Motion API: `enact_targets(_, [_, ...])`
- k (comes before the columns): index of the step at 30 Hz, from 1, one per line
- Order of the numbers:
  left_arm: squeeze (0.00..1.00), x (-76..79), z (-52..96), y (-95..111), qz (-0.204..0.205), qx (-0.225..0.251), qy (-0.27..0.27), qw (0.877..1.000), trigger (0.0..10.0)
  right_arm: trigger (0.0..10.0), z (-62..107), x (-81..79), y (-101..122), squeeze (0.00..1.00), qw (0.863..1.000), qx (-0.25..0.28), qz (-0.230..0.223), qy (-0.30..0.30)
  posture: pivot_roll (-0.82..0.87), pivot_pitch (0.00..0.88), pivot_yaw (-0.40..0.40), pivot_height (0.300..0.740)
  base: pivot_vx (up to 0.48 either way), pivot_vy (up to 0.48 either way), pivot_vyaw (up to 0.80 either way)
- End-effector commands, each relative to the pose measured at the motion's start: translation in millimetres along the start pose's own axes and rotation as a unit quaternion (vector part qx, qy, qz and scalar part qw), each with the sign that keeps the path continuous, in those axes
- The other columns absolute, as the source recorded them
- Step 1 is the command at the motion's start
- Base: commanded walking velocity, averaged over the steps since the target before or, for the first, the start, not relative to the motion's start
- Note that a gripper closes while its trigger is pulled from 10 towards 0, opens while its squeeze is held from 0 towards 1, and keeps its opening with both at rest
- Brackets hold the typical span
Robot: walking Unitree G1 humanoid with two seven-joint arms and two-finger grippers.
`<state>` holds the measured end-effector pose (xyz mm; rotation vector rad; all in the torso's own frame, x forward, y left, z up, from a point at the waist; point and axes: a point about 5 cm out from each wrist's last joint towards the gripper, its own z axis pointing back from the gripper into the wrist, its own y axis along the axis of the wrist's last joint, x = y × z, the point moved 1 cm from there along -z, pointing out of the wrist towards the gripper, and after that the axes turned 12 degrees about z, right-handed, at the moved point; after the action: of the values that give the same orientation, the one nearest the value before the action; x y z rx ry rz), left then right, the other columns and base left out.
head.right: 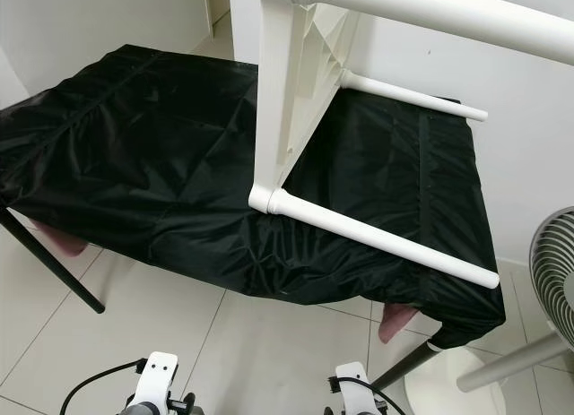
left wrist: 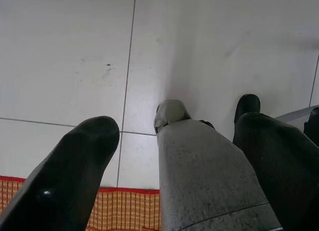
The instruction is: Building children table
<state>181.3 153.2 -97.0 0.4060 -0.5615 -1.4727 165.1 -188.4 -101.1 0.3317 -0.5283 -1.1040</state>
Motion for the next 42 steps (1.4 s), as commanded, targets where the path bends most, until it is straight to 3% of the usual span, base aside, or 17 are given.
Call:
enact_targets(1, [0.00,-2.1,2.6,-12.8,0.006,-0.020,0.004,1.000,10.0,10.0,1.3,0.0,-6.2,0.00,1.000,-0.009,-0.012,0.000,0.12,0.039,-0.016,0.740,0.000,0.000,0.00])
enact_targets(19, [0.00,-4.4,3.2,-14.2,0.002,-0.022,0.006,1.000,10.0,10.0,1.1,-2.1,-6.2,0.00,1.000,-0.012,-0.028,0.002,0.14,0.041,-0.009,0.740,0.000,0.000,0.00])
enact_targets(42, [0.00,-2.0,3.2,-15.5,0.021,-0.021,0.009,1.000,10.0,10.0,1.7,-2.1,-9.6,0.00,1.000,-0.020,-0.008,0.005,0.16,0.055,-0.033,0.740,0.000,0.000,0.00])
